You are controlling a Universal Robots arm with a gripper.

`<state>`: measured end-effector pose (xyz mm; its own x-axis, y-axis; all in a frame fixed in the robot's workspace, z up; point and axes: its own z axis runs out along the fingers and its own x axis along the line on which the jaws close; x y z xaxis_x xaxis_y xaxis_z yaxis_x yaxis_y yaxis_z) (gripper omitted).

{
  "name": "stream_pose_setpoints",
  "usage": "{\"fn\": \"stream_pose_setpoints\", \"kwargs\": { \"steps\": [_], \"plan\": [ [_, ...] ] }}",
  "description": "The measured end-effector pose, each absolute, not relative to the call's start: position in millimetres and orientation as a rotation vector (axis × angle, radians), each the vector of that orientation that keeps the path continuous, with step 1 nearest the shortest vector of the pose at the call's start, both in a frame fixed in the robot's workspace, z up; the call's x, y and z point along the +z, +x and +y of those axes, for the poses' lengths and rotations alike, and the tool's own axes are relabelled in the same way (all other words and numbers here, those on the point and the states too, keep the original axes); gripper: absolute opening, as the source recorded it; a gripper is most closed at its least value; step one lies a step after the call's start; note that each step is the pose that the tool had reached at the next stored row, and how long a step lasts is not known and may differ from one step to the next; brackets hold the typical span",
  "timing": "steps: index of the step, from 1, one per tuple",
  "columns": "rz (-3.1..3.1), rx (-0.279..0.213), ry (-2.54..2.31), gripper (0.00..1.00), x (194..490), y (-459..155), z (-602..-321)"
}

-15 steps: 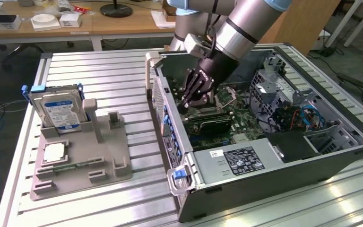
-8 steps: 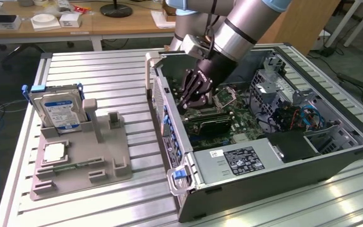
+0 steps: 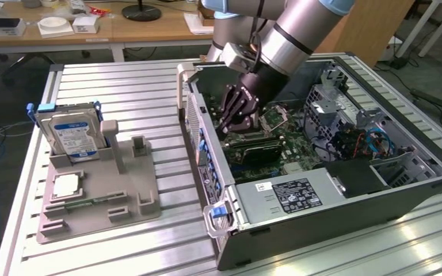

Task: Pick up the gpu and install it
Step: 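Press down on the gpu until it lock into place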

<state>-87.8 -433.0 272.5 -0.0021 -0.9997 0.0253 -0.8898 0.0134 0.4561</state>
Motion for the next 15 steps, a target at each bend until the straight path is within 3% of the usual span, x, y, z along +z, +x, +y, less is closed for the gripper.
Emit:
{"fn": "stream_pose_setpoints", "kwargs": {
  "steps": [15],
  "plan": [
    [-1.956,-0.446,1.94,0.1,272.4,-87.7,-437.5]
  ]
}}
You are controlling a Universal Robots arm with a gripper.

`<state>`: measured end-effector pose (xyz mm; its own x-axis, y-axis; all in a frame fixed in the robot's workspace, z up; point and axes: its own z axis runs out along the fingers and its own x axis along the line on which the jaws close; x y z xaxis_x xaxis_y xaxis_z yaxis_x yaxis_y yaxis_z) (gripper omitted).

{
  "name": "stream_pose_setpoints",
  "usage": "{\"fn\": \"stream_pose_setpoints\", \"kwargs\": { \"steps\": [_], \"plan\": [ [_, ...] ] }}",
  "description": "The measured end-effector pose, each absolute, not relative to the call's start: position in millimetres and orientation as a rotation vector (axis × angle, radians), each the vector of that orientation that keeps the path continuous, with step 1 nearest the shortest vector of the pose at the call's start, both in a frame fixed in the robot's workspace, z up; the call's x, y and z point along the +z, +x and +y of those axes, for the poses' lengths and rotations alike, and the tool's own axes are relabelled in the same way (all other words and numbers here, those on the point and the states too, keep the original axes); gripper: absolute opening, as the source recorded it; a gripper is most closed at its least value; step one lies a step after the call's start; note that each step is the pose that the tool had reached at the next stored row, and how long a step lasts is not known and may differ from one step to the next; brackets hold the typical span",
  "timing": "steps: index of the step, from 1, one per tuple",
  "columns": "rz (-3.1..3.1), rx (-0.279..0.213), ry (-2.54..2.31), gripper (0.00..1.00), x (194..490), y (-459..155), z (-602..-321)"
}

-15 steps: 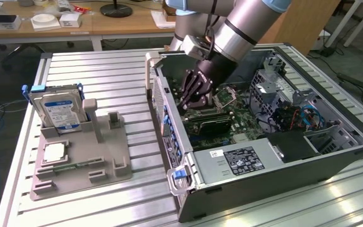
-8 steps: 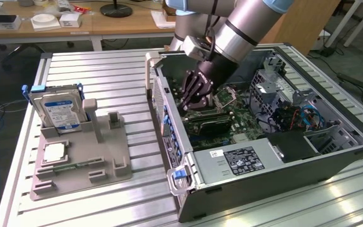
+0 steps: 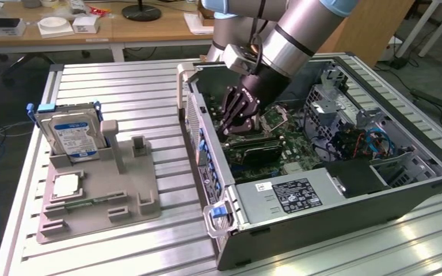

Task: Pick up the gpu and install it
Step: 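Press down on the gpu until it lock into place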

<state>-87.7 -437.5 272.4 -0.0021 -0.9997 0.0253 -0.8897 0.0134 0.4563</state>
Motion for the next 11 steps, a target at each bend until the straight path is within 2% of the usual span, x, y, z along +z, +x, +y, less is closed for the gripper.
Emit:
{"fn": "stream_pose_setpoints", "kwargs": {
  "steps": [11],
  "plan": [
    [-1.953,-0.45,1.936,0.1,268.4,-87.2,-437.1]
  ]
}}
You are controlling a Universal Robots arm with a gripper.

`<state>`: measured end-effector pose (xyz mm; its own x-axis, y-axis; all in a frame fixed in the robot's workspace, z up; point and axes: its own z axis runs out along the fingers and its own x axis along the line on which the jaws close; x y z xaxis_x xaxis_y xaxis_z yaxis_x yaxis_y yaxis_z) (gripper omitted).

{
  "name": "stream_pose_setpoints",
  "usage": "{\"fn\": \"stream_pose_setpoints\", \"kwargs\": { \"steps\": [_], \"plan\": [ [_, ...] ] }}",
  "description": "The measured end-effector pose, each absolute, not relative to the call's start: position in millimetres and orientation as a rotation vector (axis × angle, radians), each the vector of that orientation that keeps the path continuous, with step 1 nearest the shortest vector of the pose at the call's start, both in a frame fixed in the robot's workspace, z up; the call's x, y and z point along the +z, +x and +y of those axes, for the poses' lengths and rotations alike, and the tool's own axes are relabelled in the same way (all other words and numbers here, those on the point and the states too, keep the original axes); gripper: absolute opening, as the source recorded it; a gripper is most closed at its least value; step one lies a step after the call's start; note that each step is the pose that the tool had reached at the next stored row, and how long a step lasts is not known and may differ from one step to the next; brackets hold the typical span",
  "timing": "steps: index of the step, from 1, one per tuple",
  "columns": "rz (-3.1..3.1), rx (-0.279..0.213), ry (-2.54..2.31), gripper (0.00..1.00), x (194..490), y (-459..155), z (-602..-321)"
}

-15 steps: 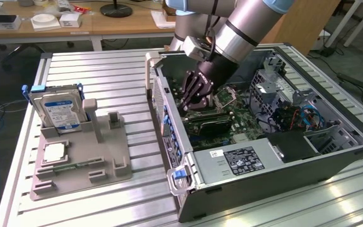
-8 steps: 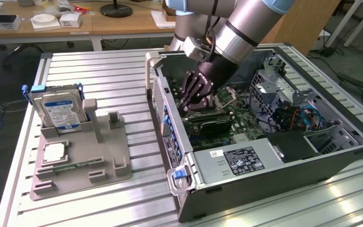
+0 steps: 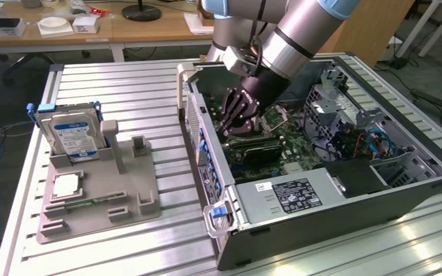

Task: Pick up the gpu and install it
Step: 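Press down on the gpu until it lock into place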

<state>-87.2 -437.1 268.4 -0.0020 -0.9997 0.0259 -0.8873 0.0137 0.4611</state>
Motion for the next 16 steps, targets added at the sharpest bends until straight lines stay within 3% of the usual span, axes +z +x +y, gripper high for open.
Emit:
{"fn": "stream_pose_setpoints", "kwargs": {
  "steps": [8,16],
  "plan": [
    [-1.935,-0.475,1.92,0.1,267.6,-66.7,-437.1],
    [-1.856,-0.579,1.846,0.1,267.7,-55.8,-437.6]
  ]
}}
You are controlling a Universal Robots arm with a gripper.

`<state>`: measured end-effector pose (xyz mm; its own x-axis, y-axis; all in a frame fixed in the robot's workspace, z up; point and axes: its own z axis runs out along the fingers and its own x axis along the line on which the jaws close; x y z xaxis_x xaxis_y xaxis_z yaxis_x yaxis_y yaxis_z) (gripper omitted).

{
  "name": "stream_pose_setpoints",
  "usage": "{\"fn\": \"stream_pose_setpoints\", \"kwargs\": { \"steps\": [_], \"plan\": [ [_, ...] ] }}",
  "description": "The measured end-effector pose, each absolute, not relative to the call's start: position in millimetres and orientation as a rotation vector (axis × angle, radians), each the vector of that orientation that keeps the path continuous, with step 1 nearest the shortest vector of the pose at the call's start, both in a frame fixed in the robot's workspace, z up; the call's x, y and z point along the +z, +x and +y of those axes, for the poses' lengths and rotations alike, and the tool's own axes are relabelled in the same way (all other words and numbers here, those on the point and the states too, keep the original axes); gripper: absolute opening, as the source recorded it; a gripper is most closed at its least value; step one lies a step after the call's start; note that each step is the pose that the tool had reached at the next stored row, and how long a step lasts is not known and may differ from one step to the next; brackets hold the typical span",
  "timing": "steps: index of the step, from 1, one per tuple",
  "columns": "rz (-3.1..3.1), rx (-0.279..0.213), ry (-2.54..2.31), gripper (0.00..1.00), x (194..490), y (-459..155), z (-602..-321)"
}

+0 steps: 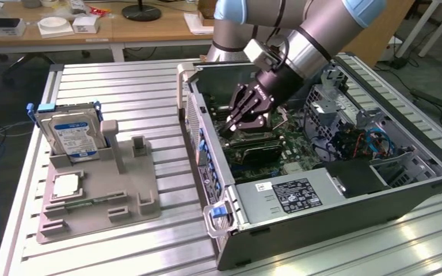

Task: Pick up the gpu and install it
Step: 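Press down on the gpu until it lock into place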

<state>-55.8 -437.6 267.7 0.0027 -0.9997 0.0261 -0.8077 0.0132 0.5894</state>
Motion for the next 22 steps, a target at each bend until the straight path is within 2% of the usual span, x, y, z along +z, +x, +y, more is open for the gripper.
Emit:
{"fn": "stream_pose_setpoints", "kwargs": {
  "steps": [22],
  "plan": [
    [-1.835,-0.586,1.846,0.1,262.3,-64.7,-444.1]
  ]
}}
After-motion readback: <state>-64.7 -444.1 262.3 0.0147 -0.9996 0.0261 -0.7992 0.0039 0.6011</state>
